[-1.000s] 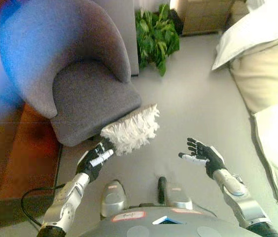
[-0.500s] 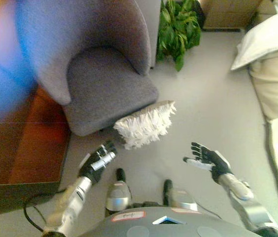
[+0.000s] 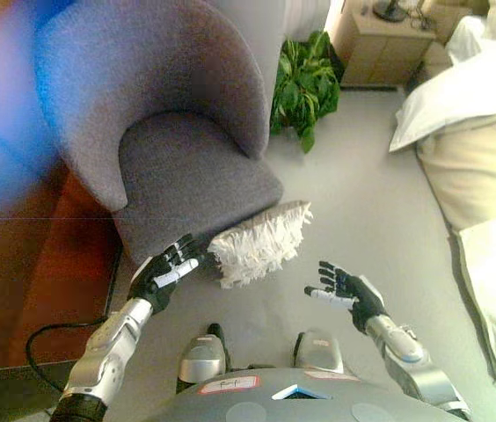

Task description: Pick up the pillow and put it on the sofa.

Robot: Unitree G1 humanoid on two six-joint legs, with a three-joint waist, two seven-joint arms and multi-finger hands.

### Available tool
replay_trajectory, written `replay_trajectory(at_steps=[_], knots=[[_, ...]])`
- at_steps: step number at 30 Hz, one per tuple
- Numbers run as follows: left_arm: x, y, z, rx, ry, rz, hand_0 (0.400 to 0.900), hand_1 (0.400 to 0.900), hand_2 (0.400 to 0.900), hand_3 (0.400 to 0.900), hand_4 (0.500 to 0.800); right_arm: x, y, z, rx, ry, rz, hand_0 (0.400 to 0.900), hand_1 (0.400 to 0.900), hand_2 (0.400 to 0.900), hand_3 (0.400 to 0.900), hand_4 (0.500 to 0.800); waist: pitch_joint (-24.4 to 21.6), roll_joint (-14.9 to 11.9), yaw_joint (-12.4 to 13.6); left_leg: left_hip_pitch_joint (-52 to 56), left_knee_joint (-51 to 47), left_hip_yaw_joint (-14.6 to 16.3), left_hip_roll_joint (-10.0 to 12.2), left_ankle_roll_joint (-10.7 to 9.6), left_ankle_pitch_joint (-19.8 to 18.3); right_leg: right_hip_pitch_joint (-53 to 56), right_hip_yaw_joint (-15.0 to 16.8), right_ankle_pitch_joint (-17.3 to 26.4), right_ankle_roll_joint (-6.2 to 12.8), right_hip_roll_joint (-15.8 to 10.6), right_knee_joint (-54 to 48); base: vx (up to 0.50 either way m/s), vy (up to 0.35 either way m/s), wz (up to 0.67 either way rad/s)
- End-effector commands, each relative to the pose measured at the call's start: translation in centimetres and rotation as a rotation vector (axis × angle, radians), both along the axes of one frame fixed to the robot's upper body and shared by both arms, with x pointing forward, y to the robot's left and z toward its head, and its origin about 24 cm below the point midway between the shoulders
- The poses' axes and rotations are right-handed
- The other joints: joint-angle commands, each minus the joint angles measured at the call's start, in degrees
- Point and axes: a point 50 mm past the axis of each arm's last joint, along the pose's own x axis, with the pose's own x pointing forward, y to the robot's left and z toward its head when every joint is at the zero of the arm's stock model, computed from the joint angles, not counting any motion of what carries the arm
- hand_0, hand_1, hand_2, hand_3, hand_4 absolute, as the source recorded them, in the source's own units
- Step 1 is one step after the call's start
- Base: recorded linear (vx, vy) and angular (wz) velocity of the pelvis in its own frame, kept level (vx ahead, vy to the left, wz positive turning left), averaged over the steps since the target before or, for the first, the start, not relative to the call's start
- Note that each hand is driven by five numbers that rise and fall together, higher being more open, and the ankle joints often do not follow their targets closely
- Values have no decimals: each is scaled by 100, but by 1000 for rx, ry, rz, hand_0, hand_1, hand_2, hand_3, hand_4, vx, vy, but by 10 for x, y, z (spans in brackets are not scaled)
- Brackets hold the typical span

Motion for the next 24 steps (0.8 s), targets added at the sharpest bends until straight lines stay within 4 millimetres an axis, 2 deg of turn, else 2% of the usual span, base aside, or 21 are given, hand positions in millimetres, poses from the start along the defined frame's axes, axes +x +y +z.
replay_trajectory(at_steps=[1, 2, 4, 6, 9, 10, 14, 18, 21, 24], knots=[[24, -1, 34, 13, -182, -64, 900, 900, 900, 900, 800, 25, -5, 30, -20, -215, 21, 900, 900, 900, 900, 800, 63, -115, -295, -23, 0, -401, -83, -41, -88, 133, 364, 1232, 477, -164, -1320, 256, -266, 38], [24, -1, 34, 10, -182, -59, 900, 900, 900, 900, 800, 24, -6, 30, -20, -212, 23, 900, 900, 900, 900, 800, 69, -178, -363, 34, 34, -472, -91, -109, -216, 78, 495, 1471, 595, -313, -1896, 262, -271, 40], [24, -4, 35, 6, -184, -57, 900, 900, 900, 900, 800, 23, -8, 31, -18, -207, 30, 900, 900, 900, 900, 800, 70, -202, -412, 103, 49, -548, -59, -164, -336, 122, 539, 1632, 685, -406, -2449, 243, -233, 37], [24, -4, 35, 12, -184, -62, 900, 900, 900, 900, 800, 25, -7, 31, -15, -205, 37, 900, 900, 900, 900, 800, 76, -238, -469, 184, 74, -635, 14, -212, -444, 69, 726, 1844, 752, -429, -2533, 235, -227, 46], [25, -2, 31, 10, -160, -33, 900, 900, 900, 900, 800, 28, -12, 29, -61, -198, 56, 900, 900, 900, 900, 800, 4, -247, -455, 352, -16, -584, 282, -349, -376, 365, 444, 1623, 783, -398, -2901, 181, -206, 31], [24, -4, 30, -1, -151, -17, 900, 900, 900, 900, 800, 30, -14, 29, -82, -190, 68, 900, 900, 900, 900, 800, -58, -256, -449, 409, -71, -492, 413, -436, -299, 496, 339, 1566, 794, -354, -3009, 127, -153, 16], [19, -4, 29, -24, -143, 6, 900, 900, 900, 900, 800, 33, -20, 33, -154, -188, 110, 900, 900, 900, 900, 800, -161, -233, -467, 640, -367, -216, 682, -617, -80, 732, 121, 1434, 804, -243, -3192, 84, -64, 5], [22, -2, 31, -2, -166, 2, 900, 900, 900, 900, 800, 36, -26, 35, -254, -209, 143, 900, 900, 900, 900, 800, -82, -197, -497, 658, -503, -208, 666, -611, -73, 575, 128, 1413, 831, -250, -3086, -15, 10, 11], [24, 6, 33, -3, -172, 23, 900, 900, 900, 900, 800, 40, -30, 41, -317, -237, 148, 900, 900, 900, 900, 800, 31, -246, -501, 650, -416, -247, 683, -605, -129, 331, 162, 1597, 885, -378, -2896, 19, -35, 19], [20, 11, 32, 26, -153, 4, 900, 900, 900, 900, 800, 44, -36, 43, -502, -261, 251, 900, 900, 900, 900, 800, 97, -266, -440, 609, -313, -315, 742, -597, -172, 258, 104, 1589, 885, -409, -2799, 55, -44, 15]])
